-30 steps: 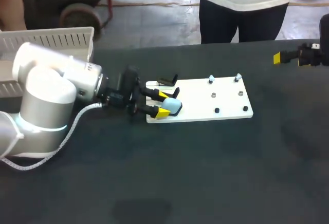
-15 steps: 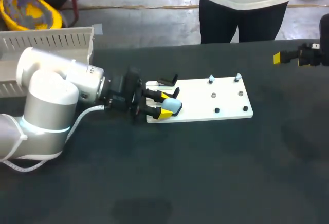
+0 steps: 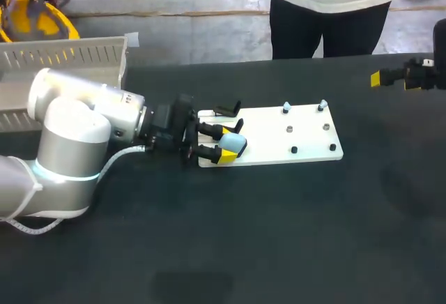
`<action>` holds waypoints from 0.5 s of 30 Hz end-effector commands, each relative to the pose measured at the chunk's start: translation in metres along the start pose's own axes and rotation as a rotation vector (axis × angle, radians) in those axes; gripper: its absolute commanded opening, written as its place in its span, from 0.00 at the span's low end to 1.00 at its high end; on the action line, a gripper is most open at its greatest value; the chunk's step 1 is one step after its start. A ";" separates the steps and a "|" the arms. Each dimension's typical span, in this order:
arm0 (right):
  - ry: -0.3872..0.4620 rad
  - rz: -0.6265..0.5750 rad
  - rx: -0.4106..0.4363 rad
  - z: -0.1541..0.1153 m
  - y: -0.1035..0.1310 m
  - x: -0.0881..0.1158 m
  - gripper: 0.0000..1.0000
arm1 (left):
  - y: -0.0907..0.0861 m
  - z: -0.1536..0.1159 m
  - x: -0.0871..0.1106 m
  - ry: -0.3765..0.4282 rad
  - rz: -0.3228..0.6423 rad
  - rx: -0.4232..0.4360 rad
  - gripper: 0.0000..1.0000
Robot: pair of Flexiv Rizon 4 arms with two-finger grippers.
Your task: Pick up each earbud case from the left stands, insert the matching earbuds, close the lid, and place the case in the box.
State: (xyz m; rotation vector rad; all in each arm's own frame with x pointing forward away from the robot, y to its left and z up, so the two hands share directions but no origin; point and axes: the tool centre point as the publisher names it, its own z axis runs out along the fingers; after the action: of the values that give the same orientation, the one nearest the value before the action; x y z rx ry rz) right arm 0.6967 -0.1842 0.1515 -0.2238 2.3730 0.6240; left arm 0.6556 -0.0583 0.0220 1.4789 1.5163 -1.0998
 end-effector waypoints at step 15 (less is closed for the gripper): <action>0.000 -0.001 -0.002 0.001 -0.001 0.000 1.00 | 0.001 0.002 0.005 -0.029 -0.006 0.007 0.24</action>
State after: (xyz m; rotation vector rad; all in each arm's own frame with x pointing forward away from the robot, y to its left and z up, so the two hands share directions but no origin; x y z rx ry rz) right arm 0.6967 -0.1842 0.1515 -0.2238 2.3730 0.6240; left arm 0.6556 -0.0595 0.0201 1.4636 1.5098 -1.1218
